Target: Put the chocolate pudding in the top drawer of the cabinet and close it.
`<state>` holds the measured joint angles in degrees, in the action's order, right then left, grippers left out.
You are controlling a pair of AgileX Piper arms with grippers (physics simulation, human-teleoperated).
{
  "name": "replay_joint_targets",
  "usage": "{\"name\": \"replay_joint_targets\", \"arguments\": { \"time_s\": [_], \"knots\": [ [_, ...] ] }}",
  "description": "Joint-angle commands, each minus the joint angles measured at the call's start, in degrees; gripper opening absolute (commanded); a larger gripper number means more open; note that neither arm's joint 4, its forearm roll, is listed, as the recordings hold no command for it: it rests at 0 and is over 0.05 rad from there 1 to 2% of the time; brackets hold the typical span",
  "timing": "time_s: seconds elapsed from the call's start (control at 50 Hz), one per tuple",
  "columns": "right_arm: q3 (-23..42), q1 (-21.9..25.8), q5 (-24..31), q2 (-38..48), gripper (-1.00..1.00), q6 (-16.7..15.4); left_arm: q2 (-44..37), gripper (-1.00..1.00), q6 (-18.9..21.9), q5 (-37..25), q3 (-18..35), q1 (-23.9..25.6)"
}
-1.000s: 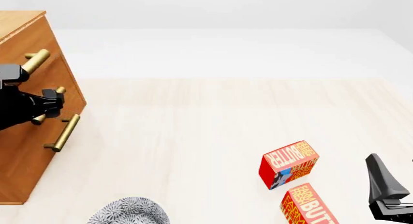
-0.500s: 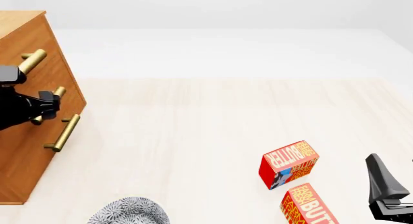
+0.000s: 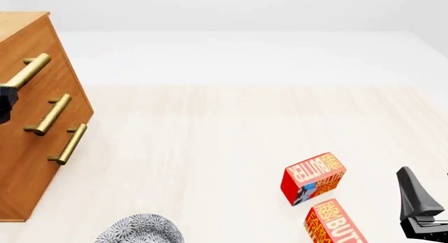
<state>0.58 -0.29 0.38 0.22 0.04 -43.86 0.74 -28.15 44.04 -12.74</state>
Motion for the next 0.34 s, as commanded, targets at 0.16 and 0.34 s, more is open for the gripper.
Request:
{"name": "replay_joint_targets", "arguments": {
  "time_s": [0.16, 0.34],
  "knots": [
    [0.0, 0.0, 0.0, 0.0, 1.00, 0.0, 19.7, 1.00, 2.2, -23.4, 11.5, -4.1],
    [0.0, 0.0, 0.0, 0.0, 1.00, 0.0, 24.6, 1.00, 4.1, -30.5, 16.9, -9.5]
  ]
}}
